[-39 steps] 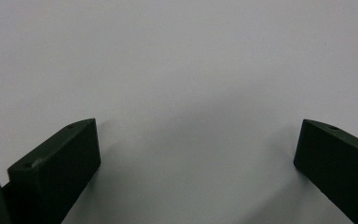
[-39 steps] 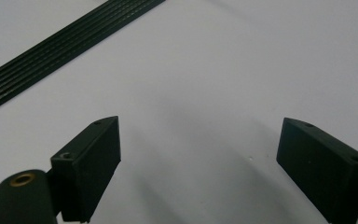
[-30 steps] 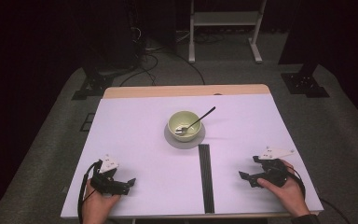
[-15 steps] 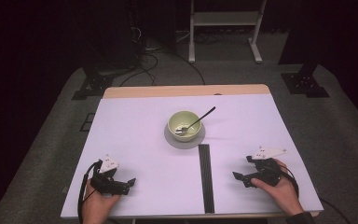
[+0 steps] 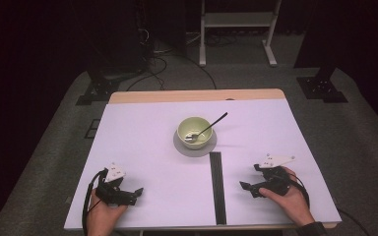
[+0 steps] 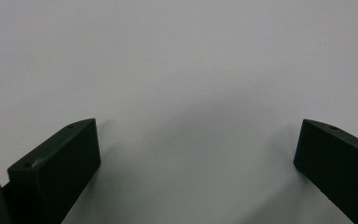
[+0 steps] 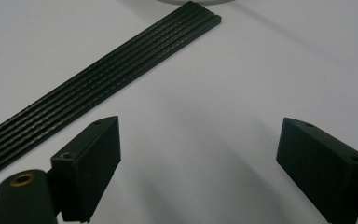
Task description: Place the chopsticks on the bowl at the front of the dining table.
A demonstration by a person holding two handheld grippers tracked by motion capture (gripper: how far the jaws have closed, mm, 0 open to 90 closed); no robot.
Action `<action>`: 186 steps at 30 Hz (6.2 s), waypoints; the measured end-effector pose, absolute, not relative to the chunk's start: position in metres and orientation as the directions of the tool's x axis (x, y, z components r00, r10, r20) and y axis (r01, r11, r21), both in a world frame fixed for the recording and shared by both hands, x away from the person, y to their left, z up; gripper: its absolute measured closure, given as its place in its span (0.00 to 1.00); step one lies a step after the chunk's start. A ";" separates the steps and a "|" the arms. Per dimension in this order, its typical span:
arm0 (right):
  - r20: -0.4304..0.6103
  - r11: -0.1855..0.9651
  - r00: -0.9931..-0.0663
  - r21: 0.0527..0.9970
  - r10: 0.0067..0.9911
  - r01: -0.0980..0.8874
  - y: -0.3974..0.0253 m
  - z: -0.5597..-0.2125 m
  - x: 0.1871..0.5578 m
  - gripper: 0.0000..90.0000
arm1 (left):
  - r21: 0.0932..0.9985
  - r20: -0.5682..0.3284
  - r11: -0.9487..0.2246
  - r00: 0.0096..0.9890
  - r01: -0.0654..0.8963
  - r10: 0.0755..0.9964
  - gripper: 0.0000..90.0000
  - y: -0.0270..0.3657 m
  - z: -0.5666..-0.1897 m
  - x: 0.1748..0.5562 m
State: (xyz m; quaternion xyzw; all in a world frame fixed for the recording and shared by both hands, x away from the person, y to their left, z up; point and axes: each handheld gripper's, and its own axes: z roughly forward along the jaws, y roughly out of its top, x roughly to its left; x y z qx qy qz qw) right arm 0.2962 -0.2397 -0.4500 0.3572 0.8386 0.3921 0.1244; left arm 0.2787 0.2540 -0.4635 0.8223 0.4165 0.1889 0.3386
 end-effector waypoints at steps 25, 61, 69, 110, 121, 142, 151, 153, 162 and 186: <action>0.082 0.458 -0.750 0.746 0.656 0.483 -0.207 -0.451 0.300 0.14 | 0.713 0.029 -0.424 0.582 0.558 0.813 0.00 0.254 -0.463 0.279; 0.053 0.533 -0.794 0.715 0.605 0.453 -0.178 -0.461 0.301 0.14 | 0.713 0.028 -0.424 0.582 0.558 0.813 0.00 0.254 -0.463 0.279; 0.046 0.539 -0.794 0.711 0.606 0.452 -0.177 -0.461 0.300 0.14 | 0.714 0.029 -0.424 0.582 0.557 0.813 0.00 0.254 -0.463 0.279; 0.013 0.558 -0.784 0.695 0.621 0.454 -0.194 -0.461 0.268 0.14 | 0.715 0.028 -0.422 0.581 0.557 0.813 0.00 0.254 -0.464 0.279; 0.005 0.560 -0.777 0.691 0.629 0.457 -0.199 -0.461 0.263 0.14 | 0.715 0.028 -0.423 0.581 0.557 0.813 0.00 0.254 -0.464 0.279; 0.002 0.545 -0.740 0.676 0.672 0.496 -0.226 -0.459 0.266 0.14 | 0.714 0.029 -0.424 0.581 0.557 0.813 0.00 0.254 -0.464 0.279; 0.002 0.543 -0.733 0.670 0.680 0.506 -0.234 -0.459 0.269 0.14 | 0.714 0.029 -0.424 0.581 0.557 0.813 0.00 0.254 -0.464 0.279; 0.002 0.541 -0.728 0.668 0.685 0.511 -0.237 -0.459 0.270 0.14 | 0.715 0.029 -0.423 0.581 0.557 0.813 0.00 0.254 -0.464 0.279; 0.003 0.529 -0.707 0.662 0.707 0.532 -0.249 -0.458 0.276 0.14 | 0.714 0.029 -0.423 0.581 0.557 0.813 0.00 0.254 -0.464 0.279; 0.002 0.499 -0.664 0.658 0.748 0.565 -0.268 -0.457 0.294 0.15 | 0.714 0.029 -0.424 0.581 0.557 0.813 0.00 0.254 -0.464 0.279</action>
